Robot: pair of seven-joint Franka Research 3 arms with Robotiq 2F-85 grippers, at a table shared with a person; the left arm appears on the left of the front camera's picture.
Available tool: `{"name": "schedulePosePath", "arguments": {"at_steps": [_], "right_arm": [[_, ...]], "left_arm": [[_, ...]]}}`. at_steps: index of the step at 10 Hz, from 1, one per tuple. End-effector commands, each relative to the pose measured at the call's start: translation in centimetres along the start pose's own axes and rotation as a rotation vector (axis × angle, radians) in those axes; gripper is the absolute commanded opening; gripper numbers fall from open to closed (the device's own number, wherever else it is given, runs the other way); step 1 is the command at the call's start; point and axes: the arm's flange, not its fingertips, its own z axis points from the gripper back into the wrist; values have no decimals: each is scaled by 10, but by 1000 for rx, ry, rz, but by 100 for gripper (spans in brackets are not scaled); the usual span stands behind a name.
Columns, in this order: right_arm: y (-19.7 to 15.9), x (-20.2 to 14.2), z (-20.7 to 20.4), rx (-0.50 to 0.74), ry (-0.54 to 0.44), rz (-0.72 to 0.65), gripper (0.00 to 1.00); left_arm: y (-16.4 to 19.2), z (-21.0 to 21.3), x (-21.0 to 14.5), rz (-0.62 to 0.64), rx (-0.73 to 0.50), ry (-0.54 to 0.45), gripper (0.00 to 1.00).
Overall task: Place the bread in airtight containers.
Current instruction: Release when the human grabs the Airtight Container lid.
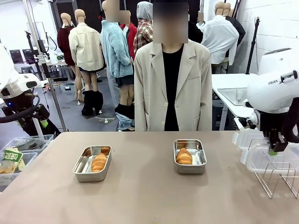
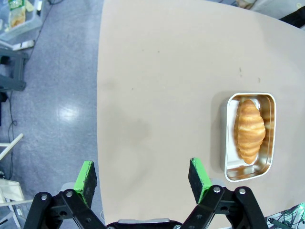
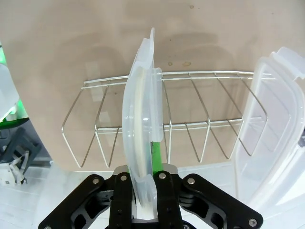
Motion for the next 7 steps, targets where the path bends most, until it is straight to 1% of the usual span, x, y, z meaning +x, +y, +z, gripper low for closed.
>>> {"name": "schedulePosePath", "arguments": {"at_steps": [1,3,4,5,6,7], "right_arm": [[3,0,14,-42,47,-9,0],[23,-5,51,-135,25,34,0],[40,-8,83,-221,-3,59,0],[48,-6,110,-311,-23,53,0],[51,3,131,-409,-38,48,0],[50,24,151,-496,-54,120,0]], "left_arm": [[0,1,-1,15,8,-2,100],[0,1,-1,15,8,-2,100],[0,1,-1,15,8,-2,100],[0,1,-1,15,8,-2,100],[0,1,-1,15,8,-2,100],[0,1,-1,15,8,-2,100]]}}
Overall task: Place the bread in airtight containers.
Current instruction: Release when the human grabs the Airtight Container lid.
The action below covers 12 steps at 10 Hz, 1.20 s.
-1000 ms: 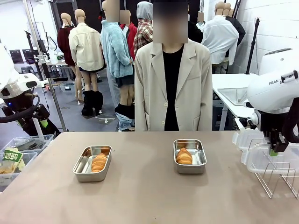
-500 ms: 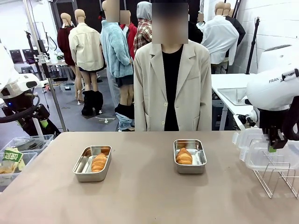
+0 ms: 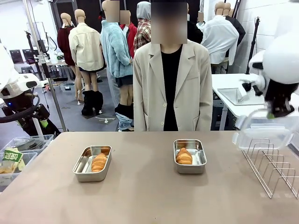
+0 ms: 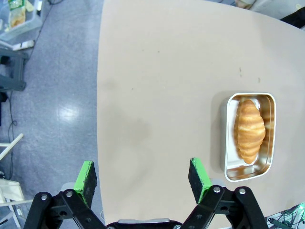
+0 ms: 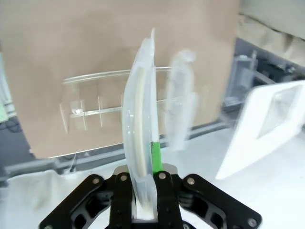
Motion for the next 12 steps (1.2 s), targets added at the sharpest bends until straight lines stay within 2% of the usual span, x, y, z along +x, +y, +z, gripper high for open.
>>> {"name": "schedulePosePath", "arguments": {"at_steps": [1,3,6,12], "right_arm": [[-22,32,-2,-137,-24,93,0],[-49,69,2,-252,-89,189,0],[-92,121,-7,-271,-44,313,0],[-114,135,-14,-242,-30,317,0]], "left_arm": [[0,1,-1,15,8,-1,100],[0,1,-1,15,8,-1,100],[0,1,-1,15,8,-1,100],[0,1,-1,15,8,-1,100]]}}
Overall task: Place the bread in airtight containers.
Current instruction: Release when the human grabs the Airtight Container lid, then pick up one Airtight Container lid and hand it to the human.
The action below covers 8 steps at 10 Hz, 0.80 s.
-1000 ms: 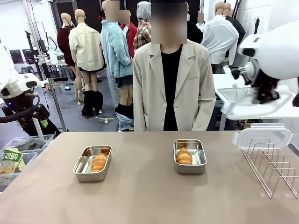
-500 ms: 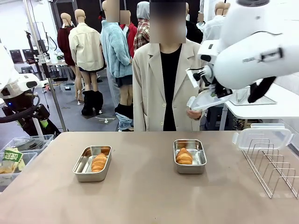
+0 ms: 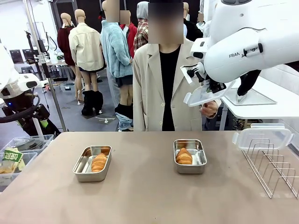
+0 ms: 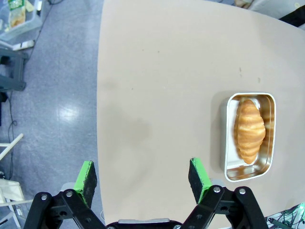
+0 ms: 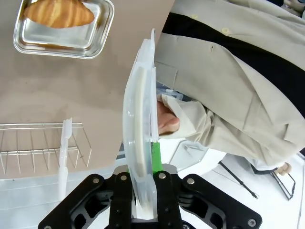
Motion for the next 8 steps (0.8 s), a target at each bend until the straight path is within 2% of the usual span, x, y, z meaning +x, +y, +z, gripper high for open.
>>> {"name": "schedulePosePath", "arguments": {"at_steps": [1,6,7,8], "right_arm": [[-6,-1,-2,16,26,24,0],[-8,1,-2,30,34,20,0],[-8,2,0,50,44,14,13],[-5,-1,4,77,29,16,32]], "left_arm": [[0,1,-1,15,8,-2,100],[0,1,-1,15,8,-2,100],[0,1,-1,15,8,-2,100],[0,1,-1,15,8,-2,100]]}}
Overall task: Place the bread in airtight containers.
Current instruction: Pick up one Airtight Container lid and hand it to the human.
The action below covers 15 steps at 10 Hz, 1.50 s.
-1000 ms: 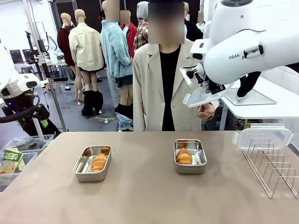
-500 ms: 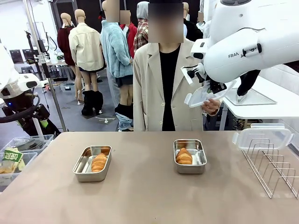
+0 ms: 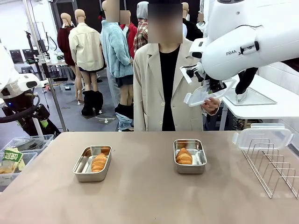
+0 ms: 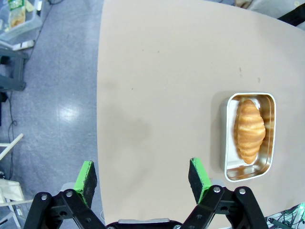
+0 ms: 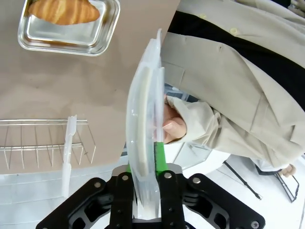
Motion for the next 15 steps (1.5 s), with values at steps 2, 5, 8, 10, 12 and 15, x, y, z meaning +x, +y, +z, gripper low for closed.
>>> {"name": "schedulePosePath", "arguments": {"at_steps": [2,5,8,10,12,15], "right_arm": [[21,-32,37,87,-20,-20,70],[44,-96,75,219,-34,-53,100],[40,-158,62,369,-177,-117,100],[36,-175,39,415,-187,-178,100],[30,-183,11,452,-213,-186,100],[34,-190,-5,492,-182,-257,100]], "left_arm": [[0,1,-1,15,8,-2,100],[0,1,-1,15,8,-2,100],[0,1,-1,15,8,-2,100],[0,1,-1,15,8,-2,100],[0,1,-1,15,8,-2,100],[0,1,-1,15,8,-2,100]]}}
